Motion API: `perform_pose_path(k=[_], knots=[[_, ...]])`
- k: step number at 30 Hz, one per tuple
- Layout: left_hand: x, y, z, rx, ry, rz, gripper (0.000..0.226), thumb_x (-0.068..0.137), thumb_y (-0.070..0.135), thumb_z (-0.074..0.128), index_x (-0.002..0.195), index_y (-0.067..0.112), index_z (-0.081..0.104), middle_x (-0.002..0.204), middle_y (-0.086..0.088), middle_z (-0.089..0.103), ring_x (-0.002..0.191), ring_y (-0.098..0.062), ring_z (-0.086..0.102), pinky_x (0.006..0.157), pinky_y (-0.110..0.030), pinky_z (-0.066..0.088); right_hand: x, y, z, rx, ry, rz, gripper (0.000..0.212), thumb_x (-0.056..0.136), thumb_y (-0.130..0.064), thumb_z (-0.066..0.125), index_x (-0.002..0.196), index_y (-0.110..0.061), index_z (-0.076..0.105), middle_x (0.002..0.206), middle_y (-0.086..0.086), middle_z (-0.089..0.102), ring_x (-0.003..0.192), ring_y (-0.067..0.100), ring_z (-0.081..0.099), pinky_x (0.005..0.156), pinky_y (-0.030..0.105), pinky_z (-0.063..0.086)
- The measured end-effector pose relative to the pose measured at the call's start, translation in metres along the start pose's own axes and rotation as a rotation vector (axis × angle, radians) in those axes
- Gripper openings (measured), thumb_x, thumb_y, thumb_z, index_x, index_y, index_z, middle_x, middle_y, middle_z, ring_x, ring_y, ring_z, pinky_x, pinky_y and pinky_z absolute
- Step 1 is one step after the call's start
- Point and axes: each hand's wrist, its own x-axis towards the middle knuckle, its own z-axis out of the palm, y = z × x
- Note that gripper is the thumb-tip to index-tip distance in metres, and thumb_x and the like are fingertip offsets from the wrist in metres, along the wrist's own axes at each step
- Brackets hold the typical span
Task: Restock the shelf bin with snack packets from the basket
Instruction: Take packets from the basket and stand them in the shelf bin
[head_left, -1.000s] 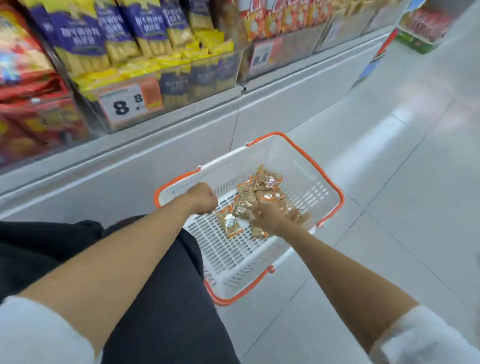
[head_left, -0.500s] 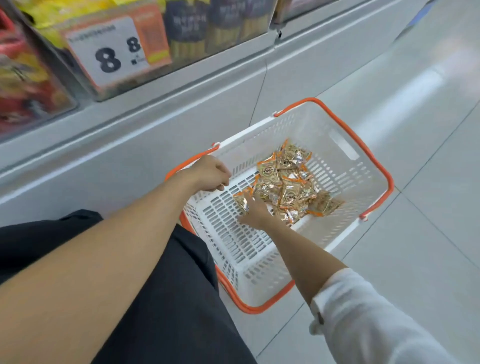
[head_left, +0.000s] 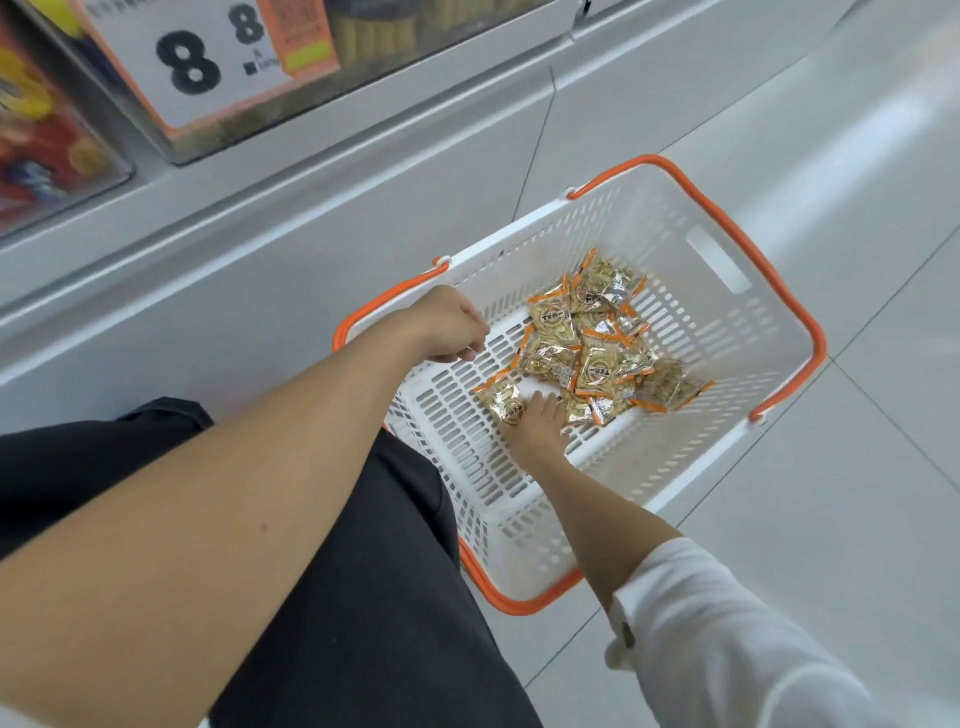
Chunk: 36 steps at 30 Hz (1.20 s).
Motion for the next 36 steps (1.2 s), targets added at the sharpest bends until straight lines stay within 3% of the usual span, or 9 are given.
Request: perform_pose_path(k=[2, 5, 7, 10, 15, 19, 25, 29, 36], knots=[[0.001, -0.002, -0.001, 0.0, 0.006, -0.007, 0.018, 0.091, 0.003, 0.057, 0.107, 0.006, 0.066, 0.1, -0.009, 0.068, 0.075, -0.01, 0.062, 0.061, -0.018, 0.05, 0.005, 0.0, 0.002, -0.025, -0.002, 0.041, 0.071, 0.093, -0.052, 0.054, 0.143, -0.007, 0.032, 0.16, 0.016, 0.007, 0.148, 0.034, 0.002, 0.112, 0.059, 0.022], [0.001, -0.006, -0.005, -0.004, 0.019, -0.022, 0.016, 0.091, 0.002, 0.057, 0.103, 0.008, 0.066, 0.094, -0.007, 0.068, 0.074, -0.01, 0.062, 0.062, -0.019, 0.05, 0.01, -0.002, 0.002, -0.085, 0.097, 0.036, 0.057, 0.089, -0.047, 0.064, 0.128, -0.008, 0.045, 0.141, 0.018, 0.04, 0.136, 0.035, 0.034, 0.108, 0.05, 0.035], [0.002, -0.01, -0.006, 0.004, 0.02, -0.029, 0.016, 0.091, 0.002, 0.057, 0.102, 0.008, 0.066, 0.089, -0.005, 0.067, 0.07, -0.007, 0.062, 0.06, -0.018, 0.05, 0.01, -0.005, -0.003, 0.002, 0.089, -0.017, 0.036, 0.088, -0.035, 0.068, 0.107, -0.012, 0.047, 0.103, 0.011, 0.057, 0.098, 0.029, 0.058, 0.083, 0.042, 0.05], [0.003, -0.012, -0.009, 0.039, 0.043, -0.036, 0.014, 0.091, 0.002, 0.057, 0.101, 0.006, 0.066, 0.088, -0.006, 0.066, 0.07, -0.008, 0.062, 0.058, -0.018, 0.05, 0.001, -0.014, -0.028, 0.33, 0.083, -0.077, 0.023, 0.089, -0.012, 0.063, 0.089, -0.014, 0.04, 0.072, 0.002, 0.051, 0.06, 0.02, 0.048, 0.053, 0.034, 0.04], [-0.001, -0.004, 0.004, 0.177, 0.151, 0.015, 0.022, 0.09, 0.003, 0.053, 0.108, 0.011, 0.064, 0.099, -0.01, 0.067, 0.087, -0.021, 0.061, 0.074, -0.029, 0.047, -0.021, -0.038, -0.121, 0.47, 0.194, -0.285, 0.007, 0.087, -0.006, 0.064, 0.091, -0.012, 0.066, 0.083, 0.001, 0.065, 0.079, 0.018, 0.06, 0.069, 0.03, 0.05], [-0.018, 0.014, 0.019, 0.217, 0.181, 0.13, 0.051, 0.088, 0.009, 0.063, 0.136, 0.016, 0.048, 0.131, -0.007, 0.053, 0.106, -0.021, 0.055, 0.091, -0.032, 0.045, -0.061, -0.059, -0.212, 0.489, 0.15, -0.506, 0.012, 0.083, -0.001, 0.067, 0.084, -0.011, 0.072, 0.071, -0.005, 0.065, 0.064, 0.003, 0.058, 0.067, 0.022, 0.045], [-0.06, 0.083, -0.02, 0.162, 0.321, 0.337, 0.018, 0.079, 0.01, 0.075, 0.091, -0.001, 0.068, 0.074, -0.006, 0.054, 0.069, -0.02, 0.046, 0.06, -0.029, 0.036, -0.135, -0.098, -0.331, 0.703, 0.056, -0.695, 0.013, 0.08, 0.009, 0.07, 0.086, -0.003, 0.068, 0.073, 0.01, 0.063, 0.064, 0.013, 0.06, 0.066, 0.024, 0.051], [-0.106, 0.127, -0.064, 0.141, 0.397, 0.436, 0.02, 0.077, 0.012, 0.08, 0.092, 0.002, 0.072, 0.073, -0.008, 0.06, 0.068, -0.017, 0.05, 0.064, -0.03, 0.043, -0.174, -0.118, -0.389, 0.485, 0.079, -0.716, 0.02, 0.08, 0.004, 0.072, 0.099, 0.007, 0.067, 0.078, 0.01, 0.059, 0.07, 0.016, 0.055, 0.067, 0.028, 0.047], [-0.196, 0.174, -0.125, 0.163, 0.463, 0.514, 0.022, 0.072, 0.021, 0.085, 0.076, 0.004, 0.072, 0.061, 0.005, 0.058, 0.058, -0.005, 0.046, 0.052, -0.016, 0.034, -0.252, -0.16, -0.452, 0.34, 0.207, -0.838, 0.017, 0.077, -0.004, 0.08, 0.07, -0.007, 0.065, 0.068, 0.005, 0.064, 0.062, 0.012, 0.061, 0.061, 0.019, 0.053]])
